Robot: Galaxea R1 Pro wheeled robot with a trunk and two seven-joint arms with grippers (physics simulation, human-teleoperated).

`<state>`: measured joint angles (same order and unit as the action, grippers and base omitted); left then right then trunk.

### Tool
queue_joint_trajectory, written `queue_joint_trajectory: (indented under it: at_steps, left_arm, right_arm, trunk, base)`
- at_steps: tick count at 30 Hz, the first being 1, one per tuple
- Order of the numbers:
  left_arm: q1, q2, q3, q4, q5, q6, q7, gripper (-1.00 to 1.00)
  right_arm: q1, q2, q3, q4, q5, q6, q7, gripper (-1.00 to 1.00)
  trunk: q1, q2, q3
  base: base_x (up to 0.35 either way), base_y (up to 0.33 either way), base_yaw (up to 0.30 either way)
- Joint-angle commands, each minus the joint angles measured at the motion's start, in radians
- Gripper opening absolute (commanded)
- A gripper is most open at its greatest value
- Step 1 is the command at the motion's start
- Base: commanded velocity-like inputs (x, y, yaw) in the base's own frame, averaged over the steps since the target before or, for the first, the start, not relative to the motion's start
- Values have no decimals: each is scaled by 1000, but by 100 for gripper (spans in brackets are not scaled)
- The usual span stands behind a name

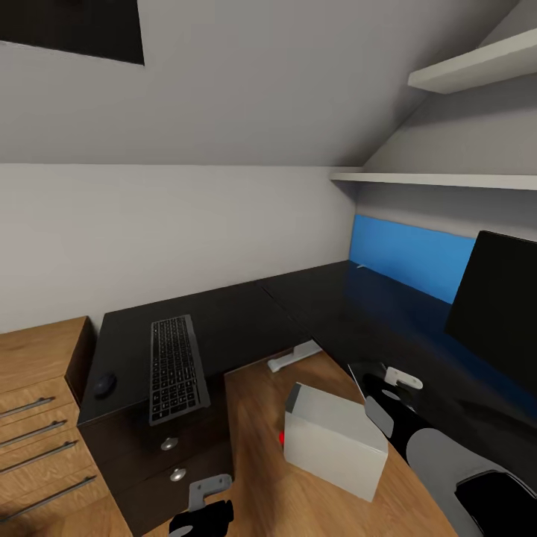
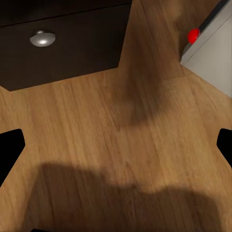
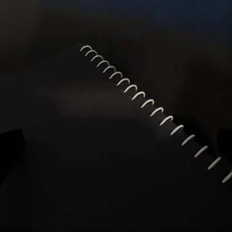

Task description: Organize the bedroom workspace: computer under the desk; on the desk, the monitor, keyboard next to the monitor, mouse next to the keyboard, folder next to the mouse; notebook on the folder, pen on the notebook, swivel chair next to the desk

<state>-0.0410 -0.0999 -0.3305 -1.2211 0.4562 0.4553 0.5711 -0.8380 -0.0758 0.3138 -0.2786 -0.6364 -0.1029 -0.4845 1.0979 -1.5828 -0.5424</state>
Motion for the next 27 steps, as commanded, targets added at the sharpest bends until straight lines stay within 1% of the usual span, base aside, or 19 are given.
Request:
queue_joint_trajectory:
  at_steps: [1,6,27]
  left_arm:
    - [-1,0,-2,-1,10,2,8,100]
    - [-1,0,-3,-1,10,2,7,100]
    - [-1,0,-4,0,10,2,9,100]
  right_arm:
    - [0,0,1,13,-31,-6,-2,100]
    - [0,0,1,13,-32,-6,-2,100]
    - [0,1,1,13,-31,-6,-2,100]
  trunk:
    - [0,0,-1]
    - [0,0,-1]
    - [-80,147,64]
  base:
    - [0,0,0]
    - [0,0,0]
    - [0,0,0]
